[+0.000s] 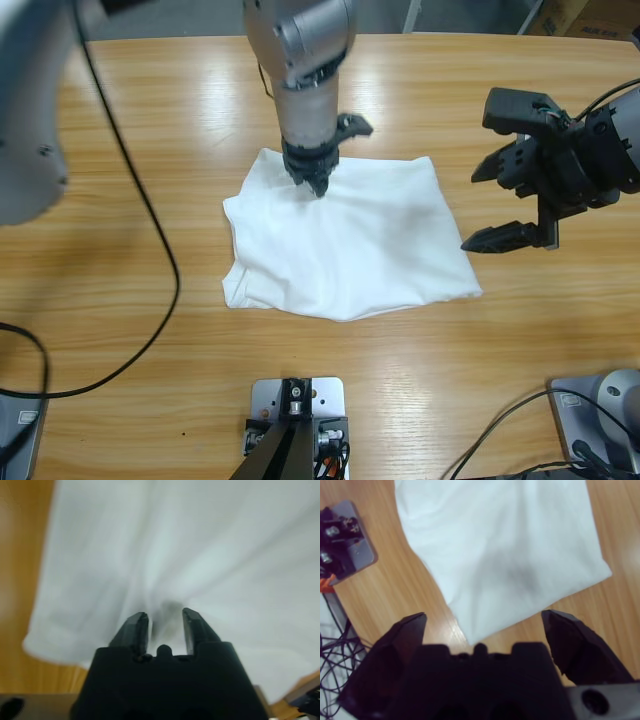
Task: Fold clothes
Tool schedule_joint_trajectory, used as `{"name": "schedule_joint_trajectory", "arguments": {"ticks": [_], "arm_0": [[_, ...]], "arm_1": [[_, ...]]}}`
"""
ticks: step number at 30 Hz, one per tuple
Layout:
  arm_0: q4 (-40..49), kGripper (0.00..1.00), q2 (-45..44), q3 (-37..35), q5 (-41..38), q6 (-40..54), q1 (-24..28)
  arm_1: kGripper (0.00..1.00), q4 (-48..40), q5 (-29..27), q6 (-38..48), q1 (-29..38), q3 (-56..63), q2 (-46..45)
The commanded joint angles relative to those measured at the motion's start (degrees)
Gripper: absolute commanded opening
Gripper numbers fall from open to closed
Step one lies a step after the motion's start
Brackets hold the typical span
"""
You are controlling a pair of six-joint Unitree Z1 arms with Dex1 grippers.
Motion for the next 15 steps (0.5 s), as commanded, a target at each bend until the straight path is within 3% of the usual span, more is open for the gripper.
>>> {"name": "schedule_joint_trajectory", "arguments": {"ticks": [1, 3, 6, 7, 8, 9, 12, 15], "arm_0": [[8.98, 0.526, -13.53, -17.02, 2.2, -6.36, 2.3], [8.89, 0.494, -17.66, -10.09, 2.04, -6.55, 2.48], [7.38, 0.513, -24.78, 3.55, 1.46, -6.62, 2.13], [4.13, 0.473, -28.1, 10.19, 1.19, -6.62, 2.11], [-3.19, 0.159, -33.85, 21.71, 0.77, -6.74, 2.13], [-8.25, 0.0, -38.22, 30.39, 0.67, -7.25, 2.14], [-14.84, 0.0, -47.72, 49.8, 0.56, -9.8, -0.63], [-22.73, 0.0, -49.98, 60.85, 0.56, -13.32, -4.52]], "arm_1": [[0.0, 0.27, -5.15, 7.15, -3.06, -3.26, -0.19], [0.0, 0.48, -8.61, 9.21, -4.82, -3.98, 0.79], [0.0, 0.67, -8.22, 9.52, -7.66, -4.72, 3.9], [0.0, 0.83, -7.68, 9.89, -7.86, -5.28, 4.81], [0.0, 0.83, -7.22, 10.19, -7.95, -5.61, 5.47], [0.0, 0.57, -6.94, 10.39, -8.14, -5.91, 6.06], [0.0, 0.22, -6.57, 10.49, -8.65, -5.95, 6.61], [0.0, 0.22, -6.53, 10.53, -8.65, -5.82, 7.63]]}}
